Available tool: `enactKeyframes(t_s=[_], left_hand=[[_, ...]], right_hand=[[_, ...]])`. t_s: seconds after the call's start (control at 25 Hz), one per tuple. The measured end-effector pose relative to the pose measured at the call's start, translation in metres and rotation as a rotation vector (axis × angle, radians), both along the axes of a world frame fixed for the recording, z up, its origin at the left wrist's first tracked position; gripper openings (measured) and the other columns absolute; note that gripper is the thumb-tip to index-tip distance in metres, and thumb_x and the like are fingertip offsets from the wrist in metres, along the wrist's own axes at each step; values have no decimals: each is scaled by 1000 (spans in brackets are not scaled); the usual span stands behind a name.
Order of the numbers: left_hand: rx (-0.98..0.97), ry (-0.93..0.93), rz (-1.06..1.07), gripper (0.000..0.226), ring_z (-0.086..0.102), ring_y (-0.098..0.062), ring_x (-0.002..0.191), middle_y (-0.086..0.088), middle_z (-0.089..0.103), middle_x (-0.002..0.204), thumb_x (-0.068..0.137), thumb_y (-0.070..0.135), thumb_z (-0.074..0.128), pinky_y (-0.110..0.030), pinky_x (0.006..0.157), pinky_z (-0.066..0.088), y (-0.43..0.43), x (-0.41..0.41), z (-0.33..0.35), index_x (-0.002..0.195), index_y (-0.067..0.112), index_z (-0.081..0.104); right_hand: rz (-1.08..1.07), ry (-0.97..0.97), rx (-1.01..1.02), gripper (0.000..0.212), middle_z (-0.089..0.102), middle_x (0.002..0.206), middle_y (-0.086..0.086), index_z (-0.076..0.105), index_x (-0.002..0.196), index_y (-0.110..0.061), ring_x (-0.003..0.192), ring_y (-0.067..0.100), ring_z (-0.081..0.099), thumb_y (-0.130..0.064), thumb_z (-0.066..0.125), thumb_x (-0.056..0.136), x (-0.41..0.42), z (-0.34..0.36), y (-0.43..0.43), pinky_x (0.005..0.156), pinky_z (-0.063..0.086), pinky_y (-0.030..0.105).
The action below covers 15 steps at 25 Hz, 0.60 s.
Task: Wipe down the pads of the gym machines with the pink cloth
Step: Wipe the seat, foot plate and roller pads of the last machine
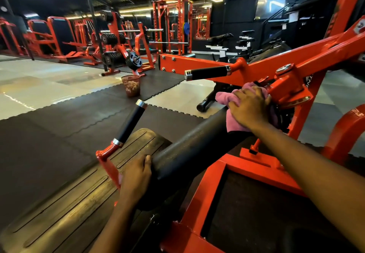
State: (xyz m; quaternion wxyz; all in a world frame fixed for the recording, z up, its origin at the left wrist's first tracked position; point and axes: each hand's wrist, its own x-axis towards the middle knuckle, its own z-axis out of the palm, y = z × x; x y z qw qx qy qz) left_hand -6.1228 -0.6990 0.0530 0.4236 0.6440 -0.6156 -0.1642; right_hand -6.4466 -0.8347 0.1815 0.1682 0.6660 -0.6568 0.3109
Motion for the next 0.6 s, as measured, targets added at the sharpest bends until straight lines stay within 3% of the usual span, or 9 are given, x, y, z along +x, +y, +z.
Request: enactKeyframes(t_s=[0.16, 0.32, 0.4, 0.48, 0.6], left_hand=[[-27, 43, -68, 23, 57, 1, 83, 13, 60, 90, 106, 24, 38, -13, 73, 35, 7, 6, -8, 99, 29, 59], [-109, 55, 6, 25, 53, 7, 78, 13, 62, 90, 105, 20, 43, -5, 71, 33, 3, 14, -16, 107, 23, 68], [-93, 42, 5, 27, 54, 6, 77, 11, 63, 90, 106, 22, 41, -6, 70, 34, 1, 16, -23, 109, 19, 68], [-94, 26, -6, 33, 56, 3, 83, 8, 65, 98, 105, 28, 38, -8, 75, 36, 1, 17, -26, 114, 17, 67], [-87, 4, 7, 43, 61, -11, 98, 1, 69, 111, 101, 37, 34, -29, 87, 48, -2, 17, -27, 122, 16, 65]], right_hand=[[52, 3, -50, 55, 66, 125, 1, 70, 117, -28, 128, 30, 46, -51, 35, 82, 28, -13, 14, 111, 24, 62], [222, 286, -74, 48, 66, 122, 0, 68, 115, -30, 121, 29, 51, -51, 43, 81, 51, -36, 31, 105, 31, 56], [164, 315, -1, 56, 66, 120, 7, 68, 115, -26, 118, 32, 54, -56, 37, 78, 30, -18, 12, 104, 33, 55], [16, 222, 32, 59, 66, 112, 15, 69, 103, -20, 114, 37, 55, -57, 33, 76, 15, 3, -7, 106, 33, 59], [-114, 190, 46, 45, 65, 106, 19, 68, 94, -17, 113, 38, 54, -48, 39, 79, 37, -3, -6, 108, 28, 64]])
